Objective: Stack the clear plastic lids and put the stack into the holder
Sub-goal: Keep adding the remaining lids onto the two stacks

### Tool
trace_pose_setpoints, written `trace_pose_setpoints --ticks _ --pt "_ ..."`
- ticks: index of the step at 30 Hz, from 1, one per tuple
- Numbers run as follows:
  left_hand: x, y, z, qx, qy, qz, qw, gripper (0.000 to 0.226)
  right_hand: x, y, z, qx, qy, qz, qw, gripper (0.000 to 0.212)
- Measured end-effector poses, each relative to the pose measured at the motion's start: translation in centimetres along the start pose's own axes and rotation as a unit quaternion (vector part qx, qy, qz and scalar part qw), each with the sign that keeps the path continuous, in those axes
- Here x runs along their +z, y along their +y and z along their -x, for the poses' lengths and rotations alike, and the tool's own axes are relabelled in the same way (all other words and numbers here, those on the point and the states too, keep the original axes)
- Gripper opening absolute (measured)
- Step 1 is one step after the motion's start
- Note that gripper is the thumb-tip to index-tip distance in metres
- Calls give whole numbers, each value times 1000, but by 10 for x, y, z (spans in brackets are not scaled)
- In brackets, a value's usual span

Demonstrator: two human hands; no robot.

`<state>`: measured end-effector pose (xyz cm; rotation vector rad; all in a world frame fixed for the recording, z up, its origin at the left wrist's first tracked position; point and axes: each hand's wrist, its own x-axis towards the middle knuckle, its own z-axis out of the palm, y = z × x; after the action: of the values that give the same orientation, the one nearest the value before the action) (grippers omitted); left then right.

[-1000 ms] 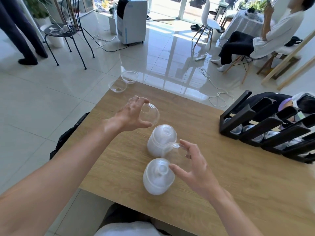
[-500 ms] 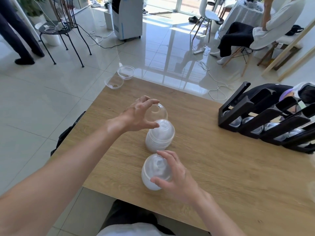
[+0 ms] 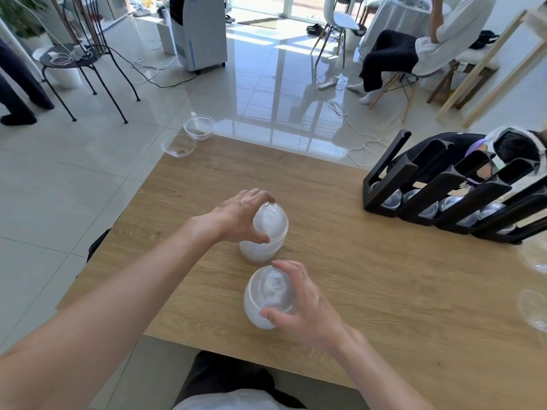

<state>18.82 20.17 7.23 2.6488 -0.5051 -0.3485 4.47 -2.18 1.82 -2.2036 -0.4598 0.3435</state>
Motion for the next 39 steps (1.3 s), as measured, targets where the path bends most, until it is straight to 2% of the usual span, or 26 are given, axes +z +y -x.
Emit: trace_pose_setpoints --ticks 4,10,13,20,25,28,30,33,36,39 --pt "4 -5 4 -9 5 0 1000 90 -19 17 -1 30 47 -13 998 82" --pt "9 -3 4 -13 10 -10 1000 91 -52 37 -24 92 122 -31 988 96" --pt "8 -2 5 -18 2 -16 1000 92 -62 42 -41 103 152 -26 983 96" --pt "8 4 6 -28 -14 -36 999 94 -67 43 -56 107 155 -25 982 94" --pt "3 5 4 -22 -32 -62 997 96 -69 41 -52 108 154 -46 981 109" --pt "-1 5 4 -14 -44 -92 995 106 -80 36 -54 100 162 -53 980 113" --pt "-5 3 3 -19 -56 -79 995 116 -92 31 -59 86 159 -40 983 107" --pt "-17 -2 3 -8 -49 -69 996 119 -107 18 -71 56 137 14 989 90" --pt "-34 -13 3 -13 -32 -41 999 115 -115 4 -91 23 122 61 990 66" --pt "-51 -37 3 -25 26 -12 999 97 -114 -8 -122 10 109 85 990 50"
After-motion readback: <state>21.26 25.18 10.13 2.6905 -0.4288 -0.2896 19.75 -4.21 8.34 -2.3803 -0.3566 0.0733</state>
